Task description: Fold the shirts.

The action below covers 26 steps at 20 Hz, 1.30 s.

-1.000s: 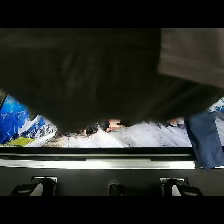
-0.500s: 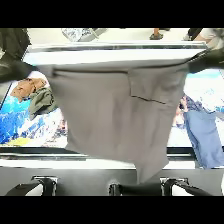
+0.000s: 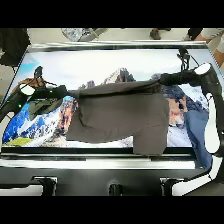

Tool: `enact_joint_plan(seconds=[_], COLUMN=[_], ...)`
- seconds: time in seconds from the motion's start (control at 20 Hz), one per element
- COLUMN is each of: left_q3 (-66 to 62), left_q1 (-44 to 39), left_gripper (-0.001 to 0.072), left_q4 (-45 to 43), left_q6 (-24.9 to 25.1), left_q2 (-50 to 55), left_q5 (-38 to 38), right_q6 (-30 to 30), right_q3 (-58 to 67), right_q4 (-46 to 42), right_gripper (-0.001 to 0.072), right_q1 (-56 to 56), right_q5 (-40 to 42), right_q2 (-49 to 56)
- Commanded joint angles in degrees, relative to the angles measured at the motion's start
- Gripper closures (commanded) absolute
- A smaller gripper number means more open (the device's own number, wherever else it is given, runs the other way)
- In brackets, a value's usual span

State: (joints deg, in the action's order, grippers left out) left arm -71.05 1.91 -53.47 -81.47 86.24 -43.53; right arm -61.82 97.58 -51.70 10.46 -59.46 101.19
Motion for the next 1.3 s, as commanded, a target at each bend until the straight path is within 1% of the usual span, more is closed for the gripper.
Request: enact_joint_plan(seconds=[0.0, 0.05, 0.1, 0.15, 0.2, 0.3, 0.35, 0.4, 0.45, 0.5, 0.55, 0.65, 0.8, 0.95, 1.1, 1.15, 1.25], left_q3=[-1.0, -2.8, -5.3, -8.0, -10.7, -12.7, -11.8, -9.2, -5.4, -0.1, 5.2, 15.3, 23.9, 27.4, 27.7, 27.7, 27.8], left_q1=[0.3, 1.0, 2.4, 4.2, 6.5, 10.7, 12.5, 14.2, 15.4, 16.1, 16.2, 16.1, 15.5, 12.9, 10.4, 9.7, 8.6], left_gripper=[0.0584, 0.0428, 0.0167, 0.0063, 0.0065, 0.0068, 0.0118, 0.0183, 0.0212, 0.0211, 0.021, 0.0208, 0.0209, 0.0211, 0.0215, 0.0258, 0.027], left_q4=[5.2, 5.2, 4.3, 1.9, -1.7, -10.4, -13.6, -14.6, -14.5, -14.5, -14.0, -9.7, -2.4, -2.0, -1.9, -2.0, -2.0], left_q6=[0.0, 0.1, 0.1, 0.1, -0.1, -2.1, -2.1, -2.1, -2.1, -2.0, -1.0, 2.2, 6.3, 6.6, 6.5, 6.4, 5.4], left_q2=[2.2, 2.2, 2.2, 2.2, 2.2, 1.7, 1.1, 0.0, -1.6, -3.6, -5.2, -7.2, -7.1, -6.8, -6.7, -6.7, -6.7], left_q5=[-4.1, -7.5, -12.5, -18.2, -25.5, -38.5, -43.0, -45.1, -45.1, -44.0, -42.2, -38.9, -34.1, -29.6, -25.8, -24.4, -22.2], right_q6=[0.0, 1.5, 3.3, 4.3, 4.4, 4.4, 4.4, 4.4, 4.7, 5.3, 5.0, 5.0, 5.1, 5.7, 5.7, 5.7, 5.7], right_q3=[0.1, 0.1, 0.1, 0.2, 0.2, 0.2, 0.1, 0.1, 0.1, 0.0, 0.0, 0.0, 0.0, 0.0, 0.0, 0.0, -0.9], right_q4=[2.1, 1.9, 1.8, 0.9, -1.0, -6.7, -9.7, -13.1, -16.2, -18.3, -19.0, -17.9, -17.8, -18.5, -18.9, -19.3, -19.6], right_gripper=[0.0536, 0.0335, 0.0172, 0.014, 0.0139, 0.0141, 0.0142, 0.0153, 0.0155, 0.0159, 0.0161, 0.0161, 0.0161, 0.016, 0.016, 0.016, 0.0159], right_q1=[0.2, 0.6, 1.5, 2.9, 4.9, 9.5, 11.6, 13.4, 14.7, 15.3, 15.7, 15.4, 14.9, 14.9, 14.9, 14.9, 14.9], right_q5=[-2.3, -4.3, -7.4, -10.8, -14.5, -23.3, -28.1, -32.3, -35.9, -38.3, -38.5, -38.1, -37.5, -37.0, -36.6, -36.9, -38.2], right_q2=[0.9, -0.3, -2.1, -3.9, -5.9, -9.1, -9.9, -10.3, -10.4, -10.4, -10.4, -10.4, -10.3, -10.3, -10.3, -10.3, -10.4])
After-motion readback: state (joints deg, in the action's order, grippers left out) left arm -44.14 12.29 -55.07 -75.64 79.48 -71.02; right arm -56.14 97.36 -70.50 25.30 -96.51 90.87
